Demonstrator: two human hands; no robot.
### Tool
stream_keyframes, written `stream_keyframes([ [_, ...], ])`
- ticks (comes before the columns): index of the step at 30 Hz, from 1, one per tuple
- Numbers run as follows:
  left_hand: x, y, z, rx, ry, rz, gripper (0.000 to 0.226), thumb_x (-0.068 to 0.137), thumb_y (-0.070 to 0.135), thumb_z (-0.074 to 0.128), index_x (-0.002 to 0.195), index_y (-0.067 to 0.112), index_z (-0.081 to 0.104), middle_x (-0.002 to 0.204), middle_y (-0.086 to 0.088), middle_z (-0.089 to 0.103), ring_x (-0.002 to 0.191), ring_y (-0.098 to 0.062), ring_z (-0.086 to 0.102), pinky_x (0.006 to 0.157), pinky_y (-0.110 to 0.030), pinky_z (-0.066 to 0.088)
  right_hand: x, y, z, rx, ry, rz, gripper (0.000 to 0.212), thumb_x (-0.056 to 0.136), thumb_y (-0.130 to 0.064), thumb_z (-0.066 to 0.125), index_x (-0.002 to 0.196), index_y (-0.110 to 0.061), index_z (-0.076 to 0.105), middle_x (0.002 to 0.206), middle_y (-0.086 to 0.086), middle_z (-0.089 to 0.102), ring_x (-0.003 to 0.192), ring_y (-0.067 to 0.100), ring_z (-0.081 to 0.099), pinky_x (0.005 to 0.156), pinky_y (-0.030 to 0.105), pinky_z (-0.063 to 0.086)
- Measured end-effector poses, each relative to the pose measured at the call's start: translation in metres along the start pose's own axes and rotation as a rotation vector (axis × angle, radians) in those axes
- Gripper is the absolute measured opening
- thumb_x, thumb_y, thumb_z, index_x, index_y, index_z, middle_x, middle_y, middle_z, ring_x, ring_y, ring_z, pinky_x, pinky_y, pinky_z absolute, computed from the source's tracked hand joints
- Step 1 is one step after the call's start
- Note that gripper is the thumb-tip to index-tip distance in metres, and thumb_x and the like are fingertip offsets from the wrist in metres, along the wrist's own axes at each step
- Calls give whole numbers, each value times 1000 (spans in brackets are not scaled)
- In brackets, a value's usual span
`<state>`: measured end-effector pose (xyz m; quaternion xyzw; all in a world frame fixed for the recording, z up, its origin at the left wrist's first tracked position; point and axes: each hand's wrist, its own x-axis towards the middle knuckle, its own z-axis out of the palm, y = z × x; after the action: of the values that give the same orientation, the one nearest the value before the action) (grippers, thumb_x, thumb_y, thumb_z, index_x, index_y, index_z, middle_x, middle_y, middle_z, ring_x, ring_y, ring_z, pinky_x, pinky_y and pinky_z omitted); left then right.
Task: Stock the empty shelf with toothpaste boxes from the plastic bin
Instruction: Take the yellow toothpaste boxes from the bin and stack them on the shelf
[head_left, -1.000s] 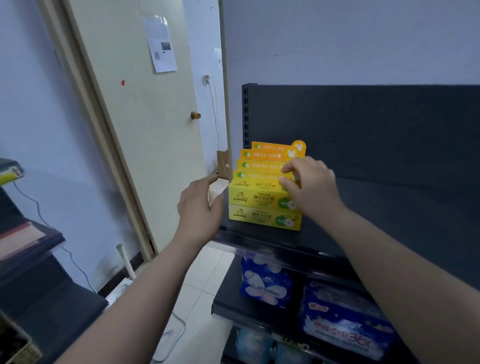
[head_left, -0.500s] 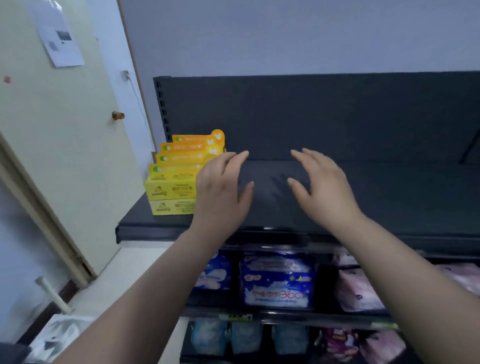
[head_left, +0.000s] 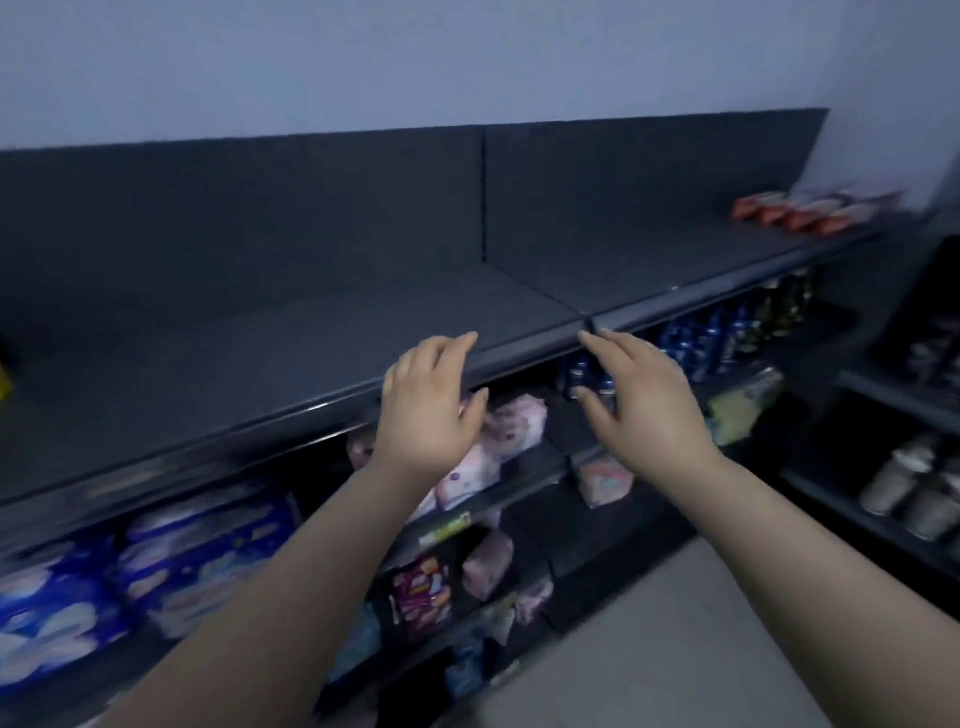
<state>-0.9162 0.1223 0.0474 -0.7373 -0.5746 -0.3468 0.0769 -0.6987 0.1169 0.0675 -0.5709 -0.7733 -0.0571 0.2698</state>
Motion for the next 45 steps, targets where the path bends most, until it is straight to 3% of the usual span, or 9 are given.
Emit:
stream_keyframes([
  [8, 14, 159, 95, -152, -105, 171, 56, 83, 28, 64, 135, 15, 49, 124, -8, 55, 114, -31, 51, 97, -42, 38, -85, 143, -70, -130, 48, 253, 54, 88, -27, 60, 139, -16, 47, 139, 10, 49, 130, 30, 43, 108, 43, 34],
  [13, 18, 234, 143, -248, -208, 293, 56, 88, 33, 58, 141, 22, 40, 130, 0, 48, 122, -22, 43, 104, -37, 30, -128, 209, -93, -183, 71, 431, 53, 89, -28, 60, 139, -17, 46, 141, 7, 47, 132, 27, 40, 108, 41, 31],
  [18, 38, 300, 194, -297, -291, 452, 56, 86, 31, 61, 137, 19, 44, 127, -4, 51, 117, -27, 46, 101, -40, 33, -161, 269, -106, -237, 99, 622, 53, 89, -29, 59, 140, -19, 46, 141, 6, 48, 132, 27, 40, 108, 41, 32],
  [26, 87, 426, 278, -476, -369, 728, 59, 86, 32, 62, 139, 17, 44, 128, -5, 52, 120, -28, 48, 101, -42, 36, -202, 353, -143, -409, 214, 917, 52, 88, -29, 61, 138, -16, 48, 139, 8, 50, 130, 28, 43, 107, 40, 33],
  [34, 60, 546, 330, -636, -546, 1008, 59, 89, 35, 59, 142, 19, 39, 134, -3, 48, 125, -25, 43, 105, -39, 32, -284, 390, -165, -497, 277, 1239, 53, 86, -28, 61, 137, -17, 48, 136, 7, 52, 127, 29, 46, 104, 43, 36],
  [38, 45, 607, 350, -670, -597, 1082, 59, 90, 38, 56, 143, 22, 35, 137, -1, 45, 127, -23, 40, 106, -39, 32, -319, 417, -190, -546, 294, 1358, 54, 90, -31, 58, 140, -19, 44, 140, 4, 48, 131, 24, 41, 108, 40, 31],
  [45, 32, 714, 386, -668, -654, 1097, 59, 89, 34, 58, 143, 19, 37, 137, -5, 46, 128, -27, 41, 105, -42, 32, -369, 500, -236, -517, 330, 1418, 51, 90, -29, 58, 139, -18, 46, 139, 6, 49, 129, 26, 43, 104, 42, 35],
])
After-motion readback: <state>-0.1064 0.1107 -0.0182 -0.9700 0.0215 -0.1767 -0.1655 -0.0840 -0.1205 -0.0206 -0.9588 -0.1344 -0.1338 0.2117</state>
